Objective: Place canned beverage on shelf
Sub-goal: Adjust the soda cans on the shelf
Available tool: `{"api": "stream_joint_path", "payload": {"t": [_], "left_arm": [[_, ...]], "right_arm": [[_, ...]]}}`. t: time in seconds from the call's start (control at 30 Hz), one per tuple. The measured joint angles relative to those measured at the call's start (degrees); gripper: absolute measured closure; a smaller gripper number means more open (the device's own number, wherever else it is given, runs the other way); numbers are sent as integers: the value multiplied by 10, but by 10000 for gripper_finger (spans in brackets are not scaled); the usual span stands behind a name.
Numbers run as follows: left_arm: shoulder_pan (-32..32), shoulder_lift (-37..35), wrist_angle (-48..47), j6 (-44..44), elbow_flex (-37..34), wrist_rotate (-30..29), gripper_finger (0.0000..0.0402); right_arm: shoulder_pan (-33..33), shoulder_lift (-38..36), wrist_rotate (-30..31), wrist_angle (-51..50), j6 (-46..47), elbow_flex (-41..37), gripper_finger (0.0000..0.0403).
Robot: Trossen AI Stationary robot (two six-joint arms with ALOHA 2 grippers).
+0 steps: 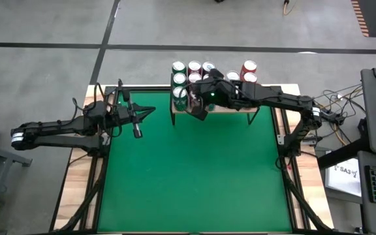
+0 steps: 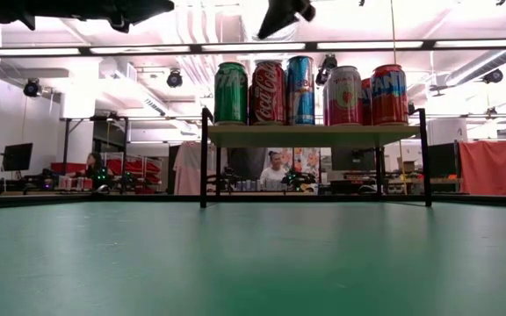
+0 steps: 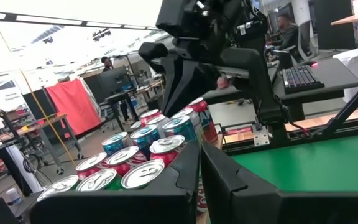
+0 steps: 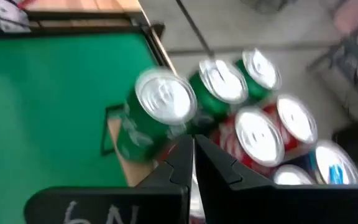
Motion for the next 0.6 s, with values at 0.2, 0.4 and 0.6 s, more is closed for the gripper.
{"api": "stream_joint_path", "payload": {"t": [0.2,0.4,0.6], "left_arm": [[0,0,-4,0,0,0,402],[0,0,-4,0,0,0,402],[0,0,-4,0,0,0,402]], "right_arm": [[0,-1,0,-129,44,23,394],[0,-1,-4,-164,39,9,394],[-1,-1,-4,-148,24,-10,394]]}}
